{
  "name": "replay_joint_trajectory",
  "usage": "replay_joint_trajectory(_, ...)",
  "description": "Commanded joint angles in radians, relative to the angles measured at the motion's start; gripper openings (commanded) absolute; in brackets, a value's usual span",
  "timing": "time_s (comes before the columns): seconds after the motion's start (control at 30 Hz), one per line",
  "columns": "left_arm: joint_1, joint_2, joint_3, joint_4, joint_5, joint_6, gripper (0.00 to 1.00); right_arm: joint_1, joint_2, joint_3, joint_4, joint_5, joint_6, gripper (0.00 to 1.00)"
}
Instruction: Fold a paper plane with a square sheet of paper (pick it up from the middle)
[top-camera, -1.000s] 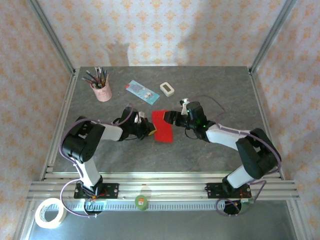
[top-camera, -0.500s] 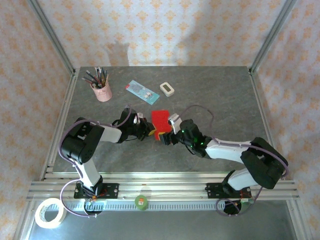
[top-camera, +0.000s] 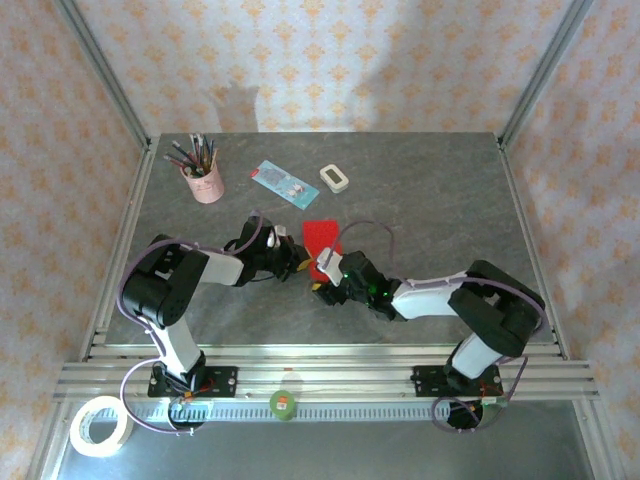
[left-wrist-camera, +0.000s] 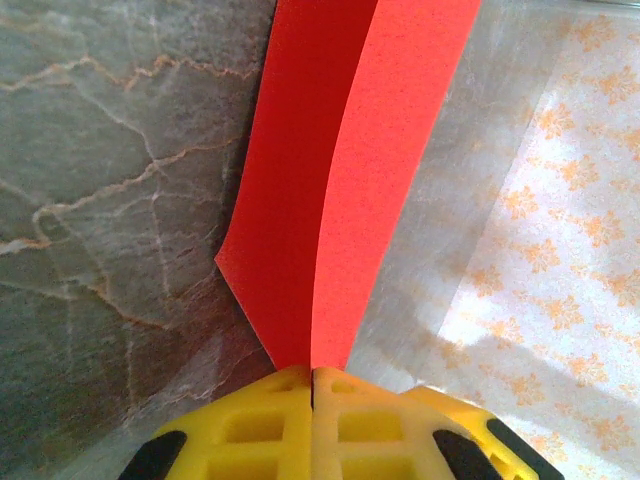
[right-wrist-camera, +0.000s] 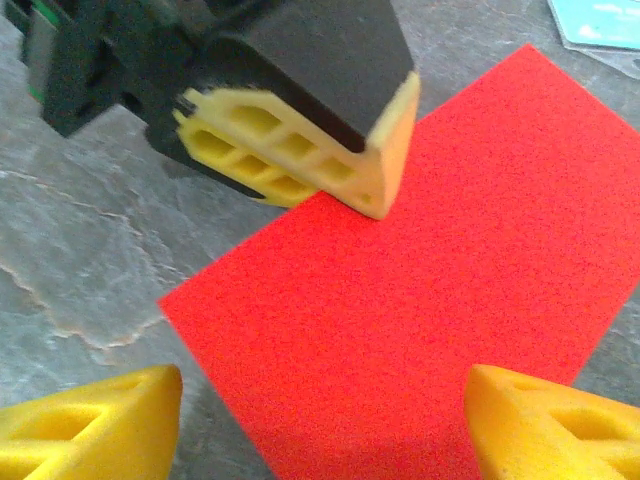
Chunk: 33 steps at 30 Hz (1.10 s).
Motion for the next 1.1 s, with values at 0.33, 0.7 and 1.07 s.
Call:
replay_joint_trajectory(0.33, 0.004, -0.026, 0.002, 0.009, -0.013, -0.001, 0.00, 0.003, -0.023, 0.006, 0.079, 0.053, -0.032, 0.40)
replay_joint_trajectory(0.7, 0.004, -0.056, -0.011, -0.002, -0.027, 0.003, 0.04, 0.003, 0.002, 0.019, 0.070, -0.049, 0.010, 0.17)
replay_joint_trajectory(1.07, 0.079, -0.234, 0.041, -0.278, -0.199, 0.224, 0.36, -0.022, -0.054, -0.046, 0.085, -0.204, 0.151, 0.05)
